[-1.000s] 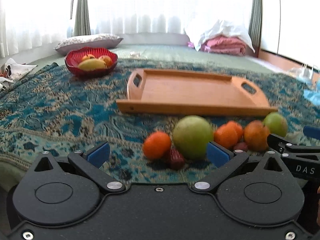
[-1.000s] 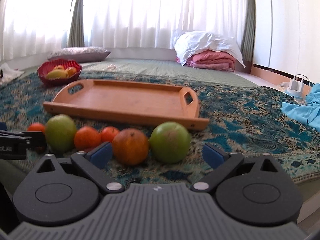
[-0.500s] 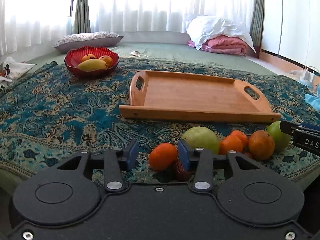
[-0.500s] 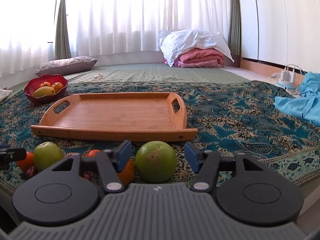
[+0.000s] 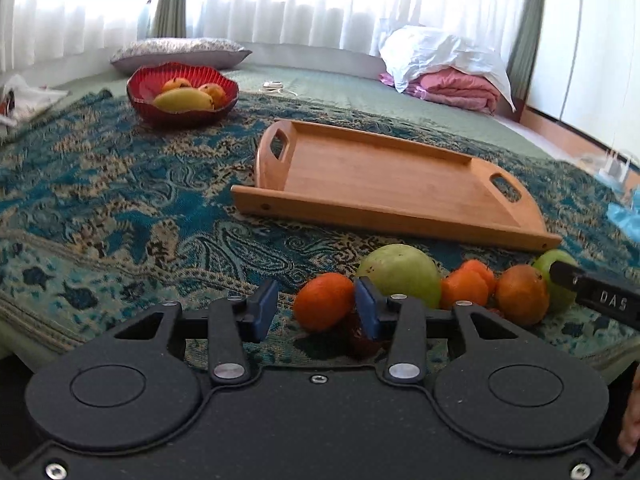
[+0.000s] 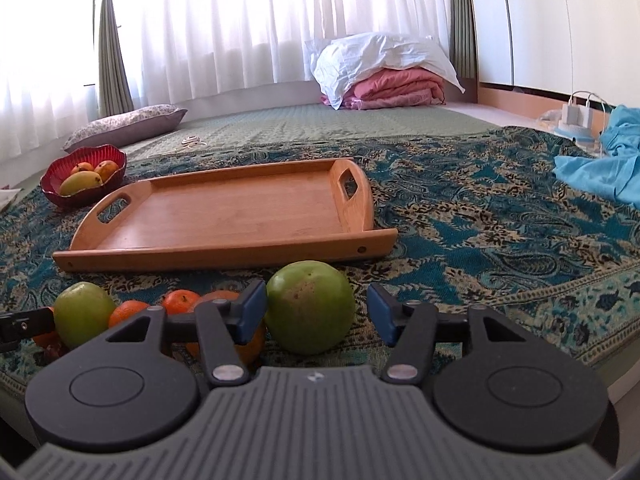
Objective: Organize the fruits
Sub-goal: 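Grasp the small tangerine with the left tool while the right tool grasps the small green apple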
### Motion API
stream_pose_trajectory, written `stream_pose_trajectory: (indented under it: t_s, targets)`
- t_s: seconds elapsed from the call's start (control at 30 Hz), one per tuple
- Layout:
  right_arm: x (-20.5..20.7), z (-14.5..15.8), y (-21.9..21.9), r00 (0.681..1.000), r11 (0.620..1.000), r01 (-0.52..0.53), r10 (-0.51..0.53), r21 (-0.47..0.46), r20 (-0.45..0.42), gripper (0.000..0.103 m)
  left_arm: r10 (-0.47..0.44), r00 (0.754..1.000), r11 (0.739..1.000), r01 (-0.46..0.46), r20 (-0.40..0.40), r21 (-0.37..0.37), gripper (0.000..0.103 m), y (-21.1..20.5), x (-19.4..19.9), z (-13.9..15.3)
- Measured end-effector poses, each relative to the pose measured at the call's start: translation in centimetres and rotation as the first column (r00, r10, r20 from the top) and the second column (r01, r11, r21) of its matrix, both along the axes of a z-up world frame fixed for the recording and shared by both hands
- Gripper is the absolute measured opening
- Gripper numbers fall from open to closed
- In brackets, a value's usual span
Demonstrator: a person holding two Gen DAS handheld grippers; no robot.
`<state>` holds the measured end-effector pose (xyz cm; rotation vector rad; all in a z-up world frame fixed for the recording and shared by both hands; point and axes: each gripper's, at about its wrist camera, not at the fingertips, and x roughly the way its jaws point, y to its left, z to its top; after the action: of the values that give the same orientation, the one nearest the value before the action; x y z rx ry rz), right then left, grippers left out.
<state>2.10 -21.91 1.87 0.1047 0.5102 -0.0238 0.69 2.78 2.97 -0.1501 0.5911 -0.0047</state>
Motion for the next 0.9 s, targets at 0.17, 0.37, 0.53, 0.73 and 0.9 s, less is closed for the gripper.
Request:
stream_pose_trajectory:
  t_s: [0.17, 0.37, 0.53, 0.73, 0.9]
  targets:
    - [0.5, -0.2, 0.1, 1.000, 0.999, -0.030, 0.030, -0.013, -0.008, 0.065, 0.021, 0.999, 0.993, -0.024, -0.024, -0.116, 0.041, 1.4, 0.5, -0.4]
    - [1.1, -0.4, -0.3, 0.999, 0.999, -0.038, 0.038, 0.016, -0.020, 0.069, 0.040, 0.997, 0.966, -0.055, -0.064, -0.252, 0.041, 3.0, 1.2, -0.8]
    - [1.5, -0.4, -0.3, 0.999, 0.999, -0.043, 0.044, 0.023, -0.025, 0.065, 0.039, 0.996, 0.941, -0.063, -0.080, -0.332, 0.033, 3.9, 1.6, -1.2]
    - [1.2, -0.3, 0.0, 0.999, 0.999, -0.042, 0.042, 0.014, -0.014, 0.057, 0.057, 0.998, 0.994, -0.057, 0.001, -0.091, 0.032, 1.1, 0.7, 0.0]
    - [0.8, -0.4, 0.1, 1.000, 0.999, -0.030, 0.030, 0.011, -0.002, 0.057, 0.028, 0.994, 0.972, -0.051, 0.103, 0.227, 0.032, -2.4, -0.2, 0.2]
